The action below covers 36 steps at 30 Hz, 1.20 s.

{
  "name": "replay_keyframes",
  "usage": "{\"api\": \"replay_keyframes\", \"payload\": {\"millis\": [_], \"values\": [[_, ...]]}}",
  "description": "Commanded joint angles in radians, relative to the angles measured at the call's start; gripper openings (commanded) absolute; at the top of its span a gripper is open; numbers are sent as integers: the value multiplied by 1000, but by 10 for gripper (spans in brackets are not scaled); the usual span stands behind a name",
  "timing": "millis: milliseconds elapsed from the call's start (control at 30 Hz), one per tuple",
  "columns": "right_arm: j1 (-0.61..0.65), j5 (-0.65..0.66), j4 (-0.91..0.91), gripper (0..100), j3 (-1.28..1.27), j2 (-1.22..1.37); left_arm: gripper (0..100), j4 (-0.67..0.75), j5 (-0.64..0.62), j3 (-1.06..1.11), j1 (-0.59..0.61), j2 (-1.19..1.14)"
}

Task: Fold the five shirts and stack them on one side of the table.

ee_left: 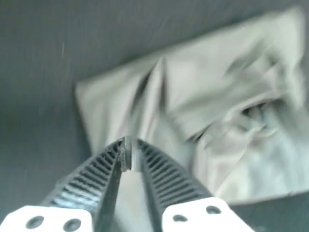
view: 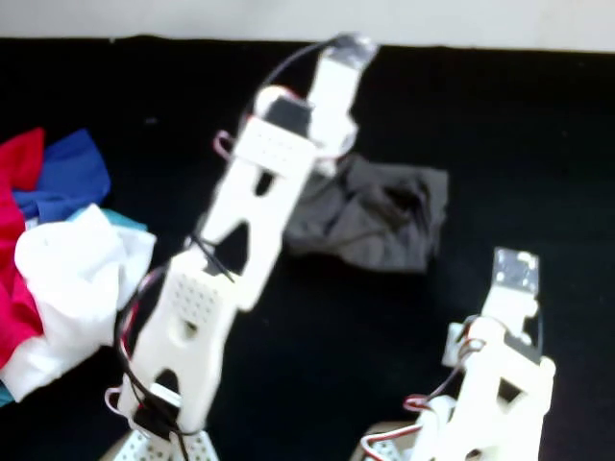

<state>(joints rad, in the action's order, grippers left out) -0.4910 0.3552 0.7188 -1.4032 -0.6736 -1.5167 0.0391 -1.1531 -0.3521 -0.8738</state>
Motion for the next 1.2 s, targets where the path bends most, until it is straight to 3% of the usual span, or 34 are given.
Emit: {"api": "replay_keyframes", "payload": {"millis": [0,400,567,833,1167], "values": [[-5,5,-30,5,-27,-1,9,-100,5,-30,-10,-45],[-5,5,-30,5,-27,-1,9,-58,5,-51,-297,-107],[-5,5,-30,5,-27,-1,9,-63,5,-88,-344,-101],[-5,5,-30,5,-27,-1,9,-121,3,-364,-237,-65],[-5,5,-30,5,-27,-1,13,-58,3,-231,-39,-220]]}}
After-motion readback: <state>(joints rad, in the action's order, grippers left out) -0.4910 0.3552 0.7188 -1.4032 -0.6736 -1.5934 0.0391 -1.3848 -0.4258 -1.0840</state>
